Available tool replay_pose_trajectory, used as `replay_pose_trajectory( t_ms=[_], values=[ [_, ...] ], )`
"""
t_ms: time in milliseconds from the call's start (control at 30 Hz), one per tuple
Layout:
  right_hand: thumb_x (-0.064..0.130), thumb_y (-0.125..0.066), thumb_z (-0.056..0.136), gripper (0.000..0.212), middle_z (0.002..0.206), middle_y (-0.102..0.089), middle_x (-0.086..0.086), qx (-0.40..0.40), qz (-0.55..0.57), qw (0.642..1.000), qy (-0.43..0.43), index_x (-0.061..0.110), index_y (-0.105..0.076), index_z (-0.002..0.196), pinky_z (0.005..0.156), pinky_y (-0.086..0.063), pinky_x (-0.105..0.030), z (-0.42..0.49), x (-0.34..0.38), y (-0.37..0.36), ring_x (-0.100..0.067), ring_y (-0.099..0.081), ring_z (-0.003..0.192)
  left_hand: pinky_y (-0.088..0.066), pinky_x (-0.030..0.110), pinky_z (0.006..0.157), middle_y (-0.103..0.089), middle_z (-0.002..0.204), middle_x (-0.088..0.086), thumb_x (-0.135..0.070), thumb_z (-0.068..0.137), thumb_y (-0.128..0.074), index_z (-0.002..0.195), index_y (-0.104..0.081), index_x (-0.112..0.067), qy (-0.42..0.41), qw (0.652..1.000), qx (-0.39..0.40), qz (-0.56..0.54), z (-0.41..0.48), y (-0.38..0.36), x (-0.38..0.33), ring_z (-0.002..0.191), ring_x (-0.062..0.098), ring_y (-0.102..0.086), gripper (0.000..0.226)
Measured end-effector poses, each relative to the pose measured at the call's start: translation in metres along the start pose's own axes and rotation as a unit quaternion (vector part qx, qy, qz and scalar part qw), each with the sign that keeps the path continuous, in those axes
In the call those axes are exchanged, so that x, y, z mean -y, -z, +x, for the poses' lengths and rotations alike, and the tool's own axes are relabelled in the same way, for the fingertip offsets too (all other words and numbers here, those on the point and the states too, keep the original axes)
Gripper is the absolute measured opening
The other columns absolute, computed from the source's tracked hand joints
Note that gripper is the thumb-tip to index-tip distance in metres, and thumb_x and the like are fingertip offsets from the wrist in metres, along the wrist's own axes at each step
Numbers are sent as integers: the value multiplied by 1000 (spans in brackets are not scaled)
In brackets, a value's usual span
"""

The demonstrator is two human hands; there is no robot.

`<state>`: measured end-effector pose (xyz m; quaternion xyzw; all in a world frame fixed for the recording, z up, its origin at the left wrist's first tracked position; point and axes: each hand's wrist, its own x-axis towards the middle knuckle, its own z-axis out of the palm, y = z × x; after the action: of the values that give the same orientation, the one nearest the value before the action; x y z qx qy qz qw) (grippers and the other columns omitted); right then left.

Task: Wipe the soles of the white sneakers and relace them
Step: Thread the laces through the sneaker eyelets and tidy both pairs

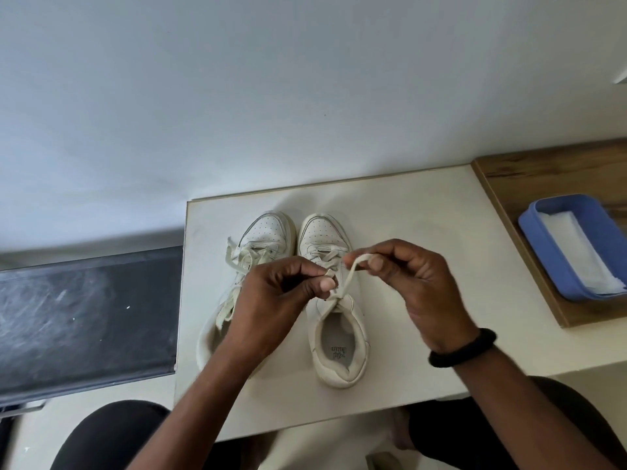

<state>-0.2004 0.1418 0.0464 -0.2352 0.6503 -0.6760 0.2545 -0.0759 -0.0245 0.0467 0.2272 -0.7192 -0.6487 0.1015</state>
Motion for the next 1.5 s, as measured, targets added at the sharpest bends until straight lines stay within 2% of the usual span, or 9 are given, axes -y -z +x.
replay_pose_trajectory(
  t_ms=[100, 333, 500, 767, 933, 1033, 1200, 1400, 1500],
  values=[
    [16, -59, 94, 14, 82, -73, -18, -51, 127, 989, -62, 6, -67, 90, 82, -58, -40, 4, -8, -18, -34, -73, 81, -49, 19, 60, -78, 75, 5, -29, 81, -79, 89, -82, -15, 27, 999, -26, -9, 0, -8, 5, 68, 10, -67, 16],
    [6, -60, 96, 15, 71, -68, 1, -139, 147, 971, -131, 3, -75, 98, 72, -56, -33, 10, -22, -32, -24, -62, 69, -52, 16, 72, -79, 87, -17, -11, 92, -76, 89, -78, -32, 35, 996, -32, 80, -1, -9, 11, 80, -3, -72, 21],
    [3, -63, 94, 17, 78, -70, -11, -96, 124, 977, -145, 4, -76, 104, 81, -57, -34, 12, -26, -36, -22, -69, 78, -57, 34, 81, -79, 85, -2, -16, 83, -85, 94, -70, -20, 57, 994, -93, 18, 1, -8, 12, 83, 9, -76, 18],
    [2, -76, 77, 8, 82, -74, -13, -70, 123, 976, -163, 8, -76, 82, 62, -55, -25, 13, -26, -28, -27, -63, 72, -56, 16, 81, -82, 92, -3, -13, 81, -79, 89, -81, -13, 16, 996, -55, -62, -5, -20, 13, 92, 9, -77, 9],
    [1, -72, 83, 11, 92, -76, -13, -6, 93, 983, -155, 9, -78, 87, 84, -58, -33, 15, -29, -22, -26, -69, 88, -59, 23, 73, -82, 84, 1, -20, 78, -85, 106, -65, -15, 45, 994, -91, -36, -6, -22, 11, 81, 15, -79, 35],
    [-1, -69, 87, 14, 90, -78, -4, 46, 32, 989, -137, 8, -78, 93, 84, -58, -27, 17, -28, -15, -13, -72, 86, -59, 22, 73, -81, 81, -2, -27, 77, -87, 115, -62, -21, 59, 994, -93, -1, -5, -21, 10, 79, 12, -78, 46],
    [-3, -70, 86, 19, 100, -78, -6, 89, -20, 990, -109, 2, -77, 103, 90, -54, -26, 18, -26, -8, -16, -72, 101, -51, 8, 61, -80, 76, -8, -18, 79, -88, 95, -76, -17, 58, 992, -112, 16, -7, -21, 9, 69, 2, -75, 20],
    [-6, -72, 84, 20, 97, -78, -7, 85, -35, 992, -85, 4, -78, 100, 89, -56, -29, 17, -26, -9, -20, -73, 97, -54, 12, 65, -80, 79, -10, -21, 79, -88, 89, -80, -20, 47, 988, -137, 51, -8, -20, 13, 74, 4, -76, 12],
    [-3, -73, 85, 25, 100, -78, -7, 114, -53, 989, -73, 7, -75, 108, 92, -57, -33, 16, -24, -6, -20, -73, 101, -60, 26, 73, -80, 81, -9, -23, 82, -87, 86, -80, -21, 48, 988, -136, 47, -7, -17, 15, 78, 8, -77, 8]
  ],
)
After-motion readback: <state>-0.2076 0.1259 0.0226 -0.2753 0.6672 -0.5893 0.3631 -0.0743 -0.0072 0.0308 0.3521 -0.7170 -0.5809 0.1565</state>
